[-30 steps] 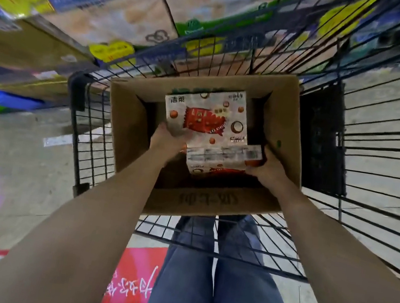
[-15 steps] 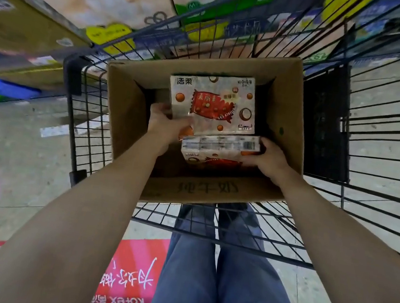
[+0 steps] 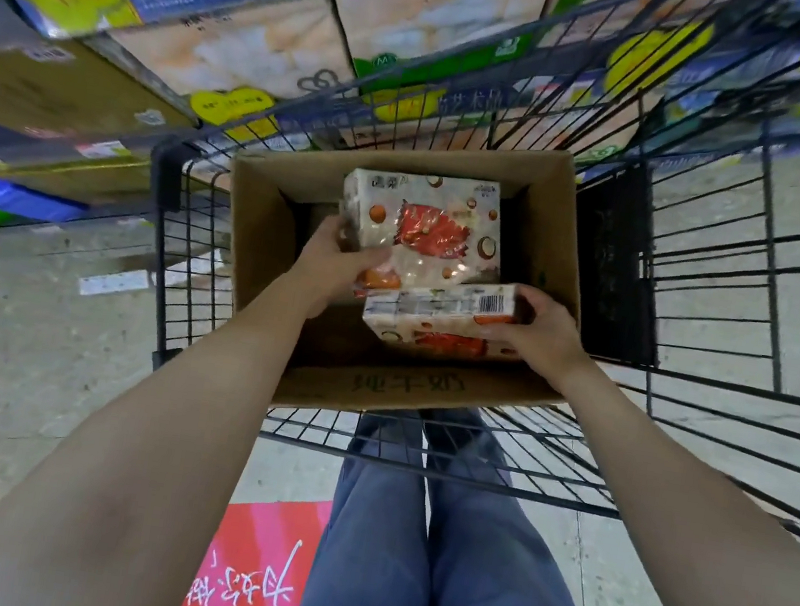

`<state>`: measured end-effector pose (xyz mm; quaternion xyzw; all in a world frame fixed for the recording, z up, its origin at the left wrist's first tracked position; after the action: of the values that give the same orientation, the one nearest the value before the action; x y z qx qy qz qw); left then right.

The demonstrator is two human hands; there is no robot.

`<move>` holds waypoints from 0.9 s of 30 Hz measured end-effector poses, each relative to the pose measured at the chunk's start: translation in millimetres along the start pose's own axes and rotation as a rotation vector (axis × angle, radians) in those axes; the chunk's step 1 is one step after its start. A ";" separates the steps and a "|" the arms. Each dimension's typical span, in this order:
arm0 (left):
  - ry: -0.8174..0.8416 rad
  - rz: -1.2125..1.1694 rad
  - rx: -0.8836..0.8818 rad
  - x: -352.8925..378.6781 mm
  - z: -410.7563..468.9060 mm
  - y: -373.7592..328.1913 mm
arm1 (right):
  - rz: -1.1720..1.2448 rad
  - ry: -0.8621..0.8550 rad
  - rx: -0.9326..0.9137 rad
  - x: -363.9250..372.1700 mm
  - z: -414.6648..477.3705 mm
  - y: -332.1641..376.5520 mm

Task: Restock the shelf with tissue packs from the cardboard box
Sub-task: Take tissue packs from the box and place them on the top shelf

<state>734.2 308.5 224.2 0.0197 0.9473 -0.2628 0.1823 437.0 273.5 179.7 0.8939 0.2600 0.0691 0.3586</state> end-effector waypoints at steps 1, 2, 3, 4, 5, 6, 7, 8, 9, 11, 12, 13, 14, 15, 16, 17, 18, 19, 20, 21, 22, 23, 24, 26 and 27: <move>-0.014 -0.003 0.001 -5.0 -5.7 -0.7 | 0.022 -0.002 0.007 -4.8 -5.6 3.0; -0.026 -0.010 0.006 -10.6 -12.3 -1.4 | 0.048 -0.008 0.011 -10.4 -11.6 5.3; -0.030 -0.014 0.015 -16.1 -20.2 -2.3 | 0.074 -0.018 0.017 -15.1 -19.4 9.0; -0.037 -0.023 0.035 -22.6 -29.9 -3.0 | 0.093 -0.017 0.015 -19.8 -28.2 13.2; -0.045 -0.032 0.052 -29.2 -39.0 -3.3 | 0.117 -0.008 0.022 -24.2 -36.2 17.5; -0.058 -0.042 0.072 -35.9 -48.5 -2.7 | 0.137 -0.002 0.026 -28.5 -41.9 21.1; -0.074 -0.050 0.087 -43.7 -61.5 -2.8 | 0.151 0.003 0.017 -32.2 -50.2 27.3; -0.096 -0.051 0.104 -51.6 -71.1 -2.0 | 0.149 0.004 -0.003 -36.2 -58.7 35.3; -0.114 -0.055 0.119 -58.6 -81.1 -2.3 | 0.149 0.008 -0.026 -40.3 -66.9 45.1; -0.140 -0.088 0.147 -73.4 -101.2 -2.4 | 0.151 0.025 -0.073 -43.7 -83.8 68.2; -0.160 -0.102 0.164 -80.5 -111.7 -2.6 | 0.146 0.030 -0.095 -44.7 -89.8 79.0; -0.182 -0.123 0.172 -87.3 -122.9 -3.5 | 0.145 0.039 -0.117 -44.6 -94.7 89.6; -0.211 -0.150 0.176 -95.5 -131.7 -2.0 | 0.131 0.044 -0.142 -44.3 -99.0 99.8; -0.235 -0.178 0.181 -104.7 -140.6 0.2 | 0.126 0.049 -0.162 -42.7 -103.6 110.3; -0.255 -0.213 0.187 -114.5 -149.0 2.9 | 0.113 0.057 -0.191 -41.1 -106.9 119.8; -0.275 -0.234 0.189 -124.7 -157.6 5.6 | 0.102 0.074 -0.223 -39.3 -110.3 128.2; -0.298 -0.245 0.195 -135.2 -165.9 9.2 | 0.088 0.092 -0.252 -36.1 -115.6 137.1; -0.316 -0.250 0.202 -145.7 -174.6 12.9 | 0.092 0.105 -0.279 -32.3 -120.1 145.1; -0.329 -0.255 0.214 -155.3 -183.9 16.2 | 0.102 0.109 -0.301 -28.6 -124.1 151.9; -0.340 -0.266 0.226 -164.5 -194.3 19.9 | 0.119 0.112 -0.318 -23.5 -129.9 159.5; -0.351 -0.282 0.236 -173.2 -206.0 24.1 | 0.132 0.117 -0.331 -17.8 -135.3 166.4; -0.367 -0.290 0.248 -182.1 -216.3 29.6 | 0.147 0.126 -0.336 -11.4 -141.0 173.1; -0.386 -0.292 0.262 -191.6 -225.6 37.1 | 0.167 0.131 -0.337 -4.2 -148.4 179.9; -0.414 -0.309 0.292 -211.5 -243.2 55.4 | 0.213 0.138 -0.347 12.4 -166.3 193.3; -0.422 -0.324 0.304 -221.8 -252.0 65.9 | 0.217 0.142 -0.358 21.7 -176.2 199.9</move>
<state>865.4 505.5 471.2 -0.1596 0.8292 -0.4254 0.3256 483.9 269.8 442.9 0.8315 0.1705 0.2153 0.4829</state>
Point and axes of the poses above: each hand's wrist, its own z-axis towards the middle knuckle, its own x-axis out of the palm, y = z × x, the point moved 2 cm from there along z, towards the middle knuckle, and after that the axes turned 14 degrees about z, right-handed, at the moved point
